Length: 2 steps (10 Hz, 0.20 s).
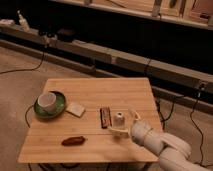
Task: Stand the bottle upright
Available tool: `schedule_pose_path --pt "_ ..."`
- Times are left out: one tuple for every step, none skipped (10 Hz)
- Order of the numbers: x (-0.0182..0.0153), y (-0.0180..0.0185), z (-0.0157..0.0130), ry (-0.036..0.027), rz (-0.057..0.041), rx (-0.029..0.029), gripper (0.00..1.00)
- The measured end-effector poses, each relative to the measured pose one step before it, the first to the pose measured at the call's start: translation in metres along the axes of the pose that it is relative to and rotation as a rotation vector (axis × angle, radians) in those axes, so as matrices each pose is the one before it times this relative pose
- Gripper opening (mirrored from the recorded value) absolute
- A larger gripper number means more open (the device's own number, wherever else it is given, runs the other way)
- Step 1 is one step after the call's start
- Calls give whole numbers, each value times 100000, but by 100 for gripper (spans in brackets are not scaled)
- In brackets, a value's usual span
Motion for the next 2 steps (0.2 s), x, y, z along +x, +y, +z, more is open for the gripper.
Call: schedule_pose_path --pt "-22 1 -17 -27 -40 -8 80" --pt "6 -65 95 -33 -11 225 80"
